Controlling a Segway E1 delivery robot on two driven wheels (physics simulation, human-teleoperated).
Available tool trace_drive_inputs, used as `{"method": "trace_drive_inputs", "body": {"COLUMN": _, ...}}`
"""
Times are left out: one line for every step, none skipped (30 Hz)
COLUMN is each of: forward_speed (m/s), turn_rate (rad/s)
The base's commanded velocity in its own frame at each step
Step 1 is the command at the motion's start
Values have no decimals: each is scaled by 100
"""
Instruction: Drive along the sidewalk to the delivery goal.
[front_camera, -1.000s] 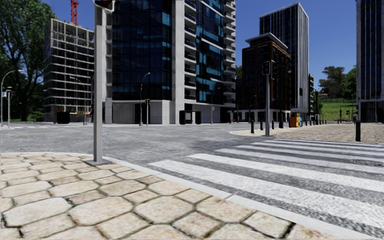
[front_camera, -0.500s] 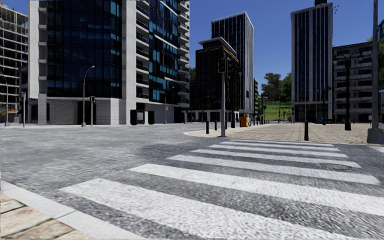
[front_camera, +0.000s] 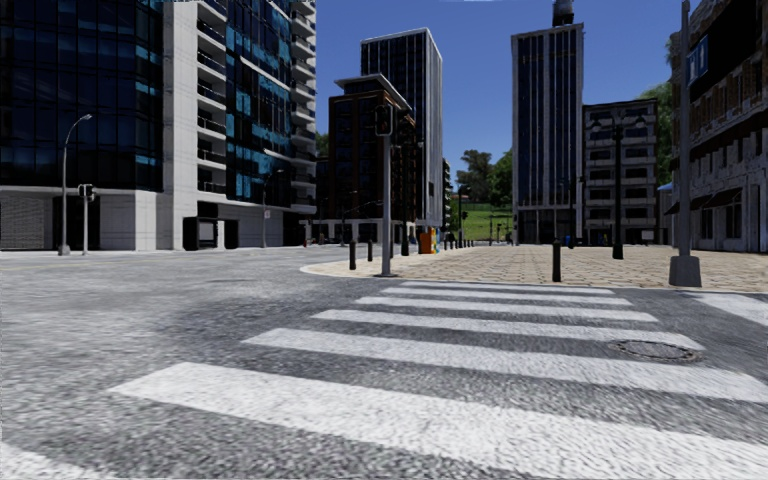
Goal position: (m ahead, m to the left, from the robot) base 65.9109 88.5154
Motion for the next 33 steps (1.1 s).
{"method": "trace_drive_inputs", "body": {"forward_speed": 163, "turn_rate": -41}}
{"method": "trace_drive_inputs", "body": {"forward_speed": 163, "turn_rate": -41}}
{"method": "trace_drive_inputs", "body": {"forward_speed": 163, "turn_rate": -41}}
{"method": "trace_drive_inputs", "body": {"forward_speed": 163, "turn_rate": -41}}
{"method": "trace_drive_inputs", "body": {"forward_speed": 163, "turn_rate": -41}}
{"method": "trace_drive_inputs", "body": {"forward_speed": 163, "turn_rate": -41}}
{"method": "trace_drive_inputs", "body": {"forward_speed": 163, "turn_rate": -41}}
{"method": "trace_drive_inputs", "body": {"forward_speed": 163, "turn_rate": -41}}
{"method": "trace_drive_inputs", "body": {"forward_speed": 163, "turn_rate": -41}}
{"method": "trace_drive_inputs", "body": {"forward_speed": 163, "turn_rate": -41}}
{"method": "trace_drive_inputs", "body": {"forward_speed": 163, "turn_rate": -41}}
{"method": "trace_drive_inputs", "body": {"forward_speed": 163, "turn_rate": -41}}
{"method": "trace_drive_inputs", "body": {"forward_speed": 163, "turn_rate": -41}}
{"method": "trace_drive_inputs", "body": {"forward_speed": 163, "turn_rate": -41}}
{"method": "trace_drive_inputs", "body": {"forward_speed": 163, "turn_rate": -41}}
{"method": "trace_drive_inputs", "body": {"forward_speed": 163, "turn_rate": -41}}
{"method": "trace_drive_inputs", "body": {"forward_speed": 163, "turn_rate": -41}}
{"method": "trace_drive_inputs", "body": {"forward_speed": 163, "turn_rate": -41}}
{"method": "trace_drive_inputs", "body": {"forward_speed": 163, "turn_rate": -41}}
{"method": "trace_drive_inputs", "body": {"forward_speed": 163, "turn_rate": -41}}
{"method": "trace_drive_inputs", "body": {"forward_speed": 163, "turn_rate": -41}}
{"method": "trace_drive_inputs", "body": {"forward_speed": 163, "turn_rate": -41}}
{"method": "trace_drive_inputs", "body": {"forward_speed": 163, "turn_rate": -41}}
{"method": "trace_drive_inputs", "body": {"forward_speed": 163, "turn_rate": -41}}
{"method": "trace_drive_inputs", "body": {"forward_speed": 163, "turn_rate": -41}}
{"method": "trace_drive_inputs", "body": {"forward_speed": 163, "turn_rate": -41}}
{"method": "trace_drive_inputs", "body": {"forward_speed": 163, "turn_rate": -41}}
{"method": "trace_drive_inputs", "body": {"forward_speed": 163, "turn_rate": -41}}
{"method": "trace_drive_inputs", "body": {"forward_speed": 163, "turn_rate": -41}}
{"method": "trace_drive_inputs", "body": {"forward_speed": 163, "turn_rate": -41}}
{"method": "trace_drive_inputs", "body": {"forward_speed": 163, "turn_rate": -41}}
{"method": "trace_drive_inputs", "body": {"forward_speed": 163, "turn_rate": -41}}
{"method": "trace_drive_inputs", "body": {"forward_speed": 163, "turn_rate": -40}}
